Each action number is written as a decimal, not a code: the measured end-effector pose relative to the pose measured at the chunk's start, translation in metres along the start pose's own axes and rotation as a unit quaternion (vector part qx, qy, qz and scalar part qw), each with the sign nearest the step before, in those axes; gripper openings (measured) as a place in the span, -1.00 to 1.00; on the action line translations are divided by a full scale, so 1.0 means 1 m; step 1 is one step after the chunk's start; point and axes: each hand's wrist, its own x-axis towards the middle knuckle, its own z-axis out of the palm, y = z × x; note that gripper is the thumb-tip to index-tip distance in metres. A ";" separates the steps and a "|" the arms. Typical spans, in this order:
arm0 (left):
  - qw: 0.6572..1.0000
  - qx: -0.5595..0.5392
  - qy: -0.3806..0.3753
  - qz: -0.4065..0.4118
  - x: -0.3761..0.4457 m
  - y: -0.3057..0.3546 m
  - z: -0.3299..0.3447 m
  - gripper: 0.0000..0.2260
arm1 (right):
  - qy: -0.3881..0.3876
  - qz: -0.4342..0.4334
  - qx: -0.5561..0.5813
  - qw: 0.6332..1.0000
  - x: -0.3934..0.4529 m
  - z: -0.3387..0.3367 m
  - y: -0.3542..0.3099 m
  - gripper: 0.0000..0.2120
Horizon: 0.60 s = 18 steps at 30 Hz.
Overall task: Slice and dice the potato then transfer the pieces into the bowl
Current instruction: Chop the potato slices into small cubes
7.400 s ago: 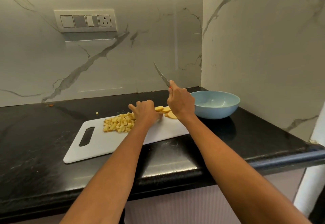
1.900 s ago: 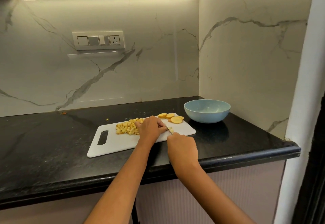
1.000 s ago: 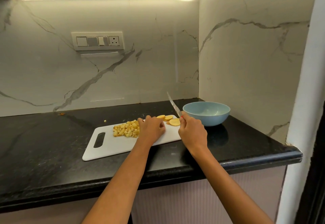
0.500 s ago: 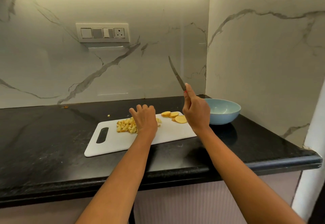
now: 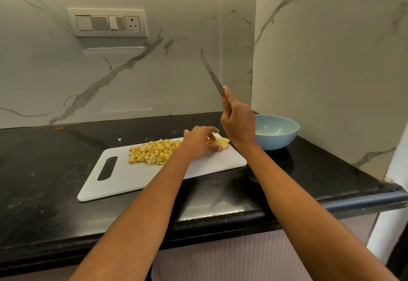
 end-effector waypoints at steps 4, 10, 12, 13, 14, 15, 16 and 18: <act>0.998 -0.066 0.018 -0.003 0.000 0.000 0.001 -0.63 | 0.011 0.008 0.015 1.000 -0.001 -0.001 0.002 -0.62; 0.996 -0.090 0.008 -0.006 -0.010 -0.012 -0.006 -0.76 | 0.006 0.018 0.022 1.000 -0.005 -0.010 0.000 -0.63; 0.992 -0.124 0.026 -0.004 -0.015 -0.015 -0.014 -0.77 | 0.008 0.011 0.020 1.000 -0.008 -0.014 -0.004 -0.63; 0.989 -0.143 0.027 -0.002 -0.018 -0.014 -0.018 -0.77 | 0.008 0.010 0.018 1.000 -0.010 -0.016 -0.006 -0.63; 0.988 -0.154 0.018 -0.001 -0.022 -0.014 -0.020 -0.76 | 0.009 0.009 0.014 1.000 -0.011 -0.017 -0.007 -0.63; 0.988 -0.156 0.000 0.000 -0.025 -0.012 -0.021 -0.74 | 0.010 0.010 0.013 1.000 -0.012 -0.019 -0.008 -0.64; 0.989 -0.147 -0.021 0.000 -0.027 -0.011 -0.020 -0.72 | 0.010 0.012 0.013 1.000 -0.013 -0.021 -0.009 -0.64; 0.994 -0.090 -0.052 -0.010 -0.030 -0.010 -0.017 -0.71 | 0.007 0.016 0.018 1.000 -0.015 -0.024 -0.012 -0.64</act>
